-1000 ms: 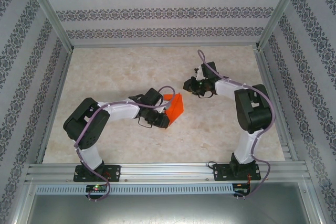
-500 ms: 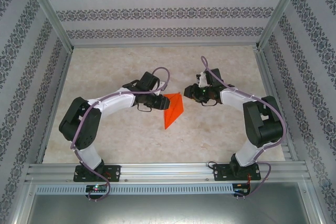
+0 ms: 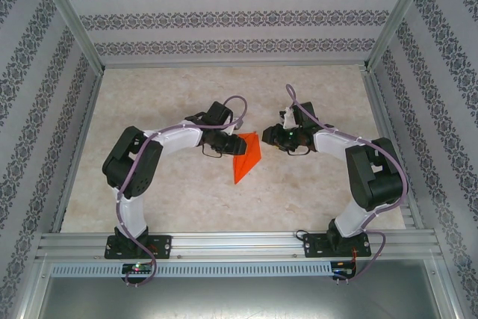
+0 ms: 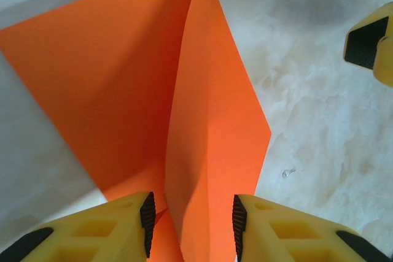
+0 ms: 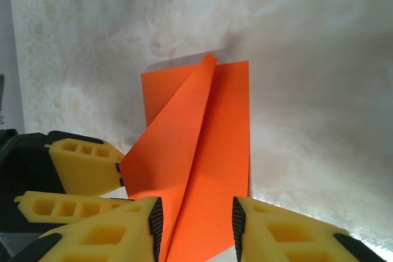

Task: Fold a paper plane with a square sheet of paper (pick it up from the middle)
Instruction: Pick up the paper from the center of the table.

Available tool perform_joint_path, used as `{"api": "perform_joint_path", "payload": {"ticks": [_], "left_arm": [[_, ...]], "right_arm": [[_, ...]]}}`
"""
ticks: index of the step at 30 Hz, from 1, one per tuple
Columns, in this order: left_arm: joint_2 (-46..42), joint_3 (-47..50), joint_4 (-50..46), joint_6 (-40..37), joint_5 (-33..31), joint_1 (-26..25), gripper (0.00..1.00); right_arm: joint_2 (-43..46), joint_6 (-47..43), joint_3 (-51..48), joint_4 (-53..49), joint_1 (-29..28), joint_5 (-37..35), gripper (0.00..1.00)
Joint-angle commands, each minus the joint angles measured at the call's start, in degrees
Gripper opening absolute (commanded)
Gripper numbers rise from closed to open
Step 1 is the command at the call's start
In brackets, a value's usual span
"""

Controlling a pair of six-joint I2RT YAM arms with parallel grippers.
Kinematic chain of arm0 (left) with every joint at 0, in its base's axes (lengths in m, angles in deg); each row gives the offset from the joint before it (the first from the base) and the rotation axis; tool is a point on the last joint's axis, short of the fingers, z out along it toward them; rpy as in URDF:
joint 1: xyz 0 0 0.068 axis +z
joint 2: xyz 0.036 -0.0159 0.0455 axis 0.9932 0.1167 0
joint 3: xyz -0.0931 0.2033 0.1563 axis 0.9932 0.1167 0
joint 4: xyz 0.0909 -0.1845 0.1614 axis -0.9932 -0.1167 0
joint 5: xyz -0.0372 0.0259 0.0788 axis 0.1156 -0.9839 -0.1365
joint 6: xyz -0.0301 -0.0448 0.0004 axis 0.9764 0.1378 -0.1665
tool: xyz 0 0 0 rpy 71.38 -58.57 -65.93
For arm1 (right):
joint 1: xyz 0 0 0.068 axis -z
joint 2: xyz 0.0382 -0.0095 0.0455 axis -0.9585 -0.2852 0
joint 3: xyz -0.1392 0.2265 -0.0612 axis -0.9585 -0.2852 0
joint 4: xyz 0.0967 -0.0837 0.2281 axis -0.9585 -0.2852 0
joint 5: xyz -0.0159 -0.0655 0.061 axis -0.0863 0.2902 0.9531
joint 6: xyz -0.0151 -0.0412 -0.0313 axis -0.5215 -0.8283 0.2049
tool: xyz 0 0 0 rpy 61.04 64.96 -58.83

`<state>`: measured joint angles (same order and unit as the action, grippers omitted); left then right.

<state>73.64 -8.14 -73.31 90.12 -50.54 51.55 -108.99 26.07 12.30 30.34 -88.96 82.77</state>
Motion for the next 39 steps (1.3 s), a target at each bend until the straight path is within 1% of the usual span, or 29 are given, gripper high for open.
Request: {"api": "perform_joint_path", "payload": {"ticks": [1, 7, 13, 18, 21, 29, 33, 39], "left_arm": [[1.95, -2.47, 0.71, 0.47, 2.40, 0.37, 0.37], [2.96, -3.48, -0.16, -0.21, 4.09, 0.37, 0.24], [4.13, -5.02, -2.68, -1.74, 4.94, 0.45, 0.17], [3.63, -6.24, -4.36, -3.04, 5.37, 0.81, 0.06], [2.34, -6.67, -4.64, -3.48, 6.30, 1.33, 0.02], [-1.95, -6.21, -2.06, -2.64, 12.64, 3.00, 0.00], [-3.61, -5.57, 0.82, -0.67, 16.55, 4.06, 0.00], [-5.65, -5.75, 3.05, 0.95, 19.64, 4.66, 0.00]], "right_arm": [[0.79, -0.61, -0.40, 1.66, 0.19, 1.23, 0.37], [0.42, -0.82, -0.71, 1.97, 0.15, 1.70, 0.38], [0.32, -0.40, -1.33, 2.93, 0.24, 2.72, 0.38], [0.55, 0.76, -2.20, 4.95, 0.49, 4.06, 0.39], [0.50, 2.05, -2.81, 7.48, 0.93, 5.84, 0.40], [0.58, 7.32, -3.90, 16.26, 1.46, 10.73, 0.43], [0.41, 10.57, -4.06, 21.21, 1.55, 12.53, 0.45], [0.66, 14.00, -3.69, 25.69, 1.61, 14.46, 0.47]]}}
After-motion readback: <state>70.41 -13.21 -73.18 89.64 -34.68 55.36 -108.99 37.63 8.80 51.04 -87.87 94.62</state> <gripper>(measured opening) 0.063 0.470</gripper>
